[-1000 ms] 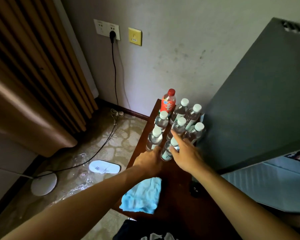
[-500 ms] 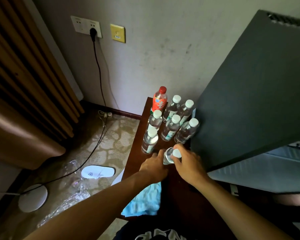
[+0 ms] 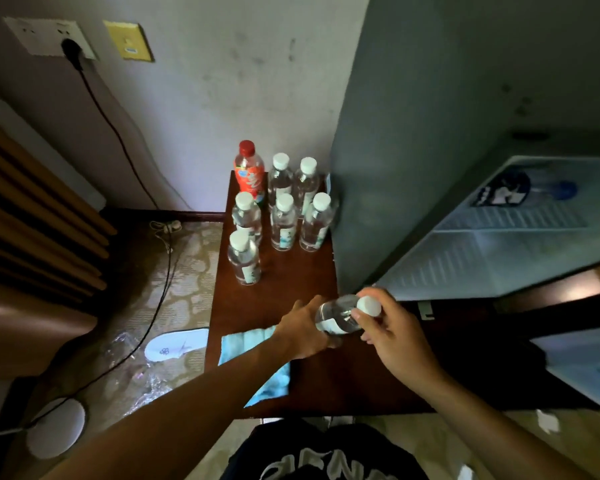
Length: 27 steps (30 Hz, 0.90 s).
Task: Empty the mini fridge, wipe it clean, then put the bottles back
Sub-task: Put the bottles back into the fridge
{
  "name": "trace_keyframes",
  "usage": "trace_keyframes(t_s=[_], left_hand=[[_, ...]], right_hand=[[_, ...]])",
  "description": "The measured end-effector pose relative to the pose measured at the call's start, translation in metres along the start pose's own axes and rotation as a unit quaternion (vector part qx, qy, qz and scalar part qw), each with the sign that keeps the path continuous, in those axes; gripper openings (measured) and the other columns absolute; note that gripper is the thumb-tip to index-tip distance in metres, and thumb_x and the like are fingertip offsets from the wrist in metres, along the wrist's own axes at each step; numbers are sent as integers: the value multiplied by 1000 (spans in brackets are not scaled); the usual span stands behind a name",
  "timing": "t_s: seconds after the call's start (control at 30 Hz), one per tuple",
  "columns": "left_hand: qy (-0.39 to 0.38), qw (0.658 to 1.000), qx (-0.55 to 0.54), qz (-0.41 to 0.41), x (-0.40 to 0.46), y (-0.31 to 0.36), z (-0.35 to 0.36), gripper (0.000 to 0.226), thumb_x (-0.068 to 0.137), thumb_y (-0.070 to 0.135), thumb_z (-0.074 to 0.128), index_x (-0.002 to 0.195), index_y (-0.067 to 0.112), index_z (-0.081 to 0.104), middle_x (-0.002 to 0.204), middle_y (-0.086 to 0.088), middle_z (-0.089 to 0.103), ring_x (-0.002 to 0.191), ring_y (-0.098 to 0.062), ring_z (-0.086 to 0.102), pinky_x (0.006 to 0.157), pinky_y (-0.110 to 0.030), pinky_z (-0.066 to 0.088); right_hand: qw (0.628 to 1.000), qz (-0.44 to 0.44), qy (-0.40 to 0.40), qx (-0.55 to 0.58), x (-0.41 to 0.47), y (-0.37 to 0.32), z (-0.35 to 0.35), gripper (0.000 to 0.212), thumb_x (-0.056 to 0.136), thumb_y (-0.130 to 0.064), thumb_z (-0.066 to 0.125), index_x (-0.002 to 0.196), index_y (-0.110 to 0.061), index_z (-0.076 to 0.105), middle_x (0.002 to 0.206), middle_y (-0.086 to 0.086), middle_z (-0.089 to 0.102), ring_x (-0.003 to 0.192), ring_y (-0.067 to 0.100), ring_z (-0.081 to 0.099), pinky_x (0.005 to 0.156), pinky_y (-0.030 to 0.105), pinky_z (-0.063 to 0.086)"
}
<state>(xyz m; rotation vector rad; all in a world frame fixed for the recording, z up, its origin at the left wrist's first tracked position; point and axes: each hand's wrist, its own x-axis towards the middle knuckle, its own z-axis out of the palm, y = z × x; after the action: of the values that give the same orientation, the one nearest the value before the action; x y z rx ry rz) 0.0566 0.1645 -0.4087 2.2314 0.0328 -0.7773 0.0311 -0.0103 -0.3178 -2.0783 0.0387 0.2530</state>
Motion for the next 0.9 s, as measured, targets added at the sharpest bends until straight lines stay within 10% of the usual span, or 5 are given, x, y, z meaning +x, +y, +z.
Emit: trace_keyframes(t_s=[0.47,0.9], left_hand=[[11,999,16,38,-2,72,49,84,64,63,79,137,56,39,134,9,47,125,-14,49,101,-26,41],[119,992,49,1,-6,125,51,67,60,78,64,118,46,56,104,18,62,91,-3,61,72,-18,44]], right_hand=[[964,191,-119,141,3,78,-74,53,66,-37,86,108,-25,57,99,-1,72,86,11,72,68,29,58],[961,131,-131,207,36,102,-105,49,68,-30,87,111,-30,63,102,-2,71,92,13,71,65,43,61]])
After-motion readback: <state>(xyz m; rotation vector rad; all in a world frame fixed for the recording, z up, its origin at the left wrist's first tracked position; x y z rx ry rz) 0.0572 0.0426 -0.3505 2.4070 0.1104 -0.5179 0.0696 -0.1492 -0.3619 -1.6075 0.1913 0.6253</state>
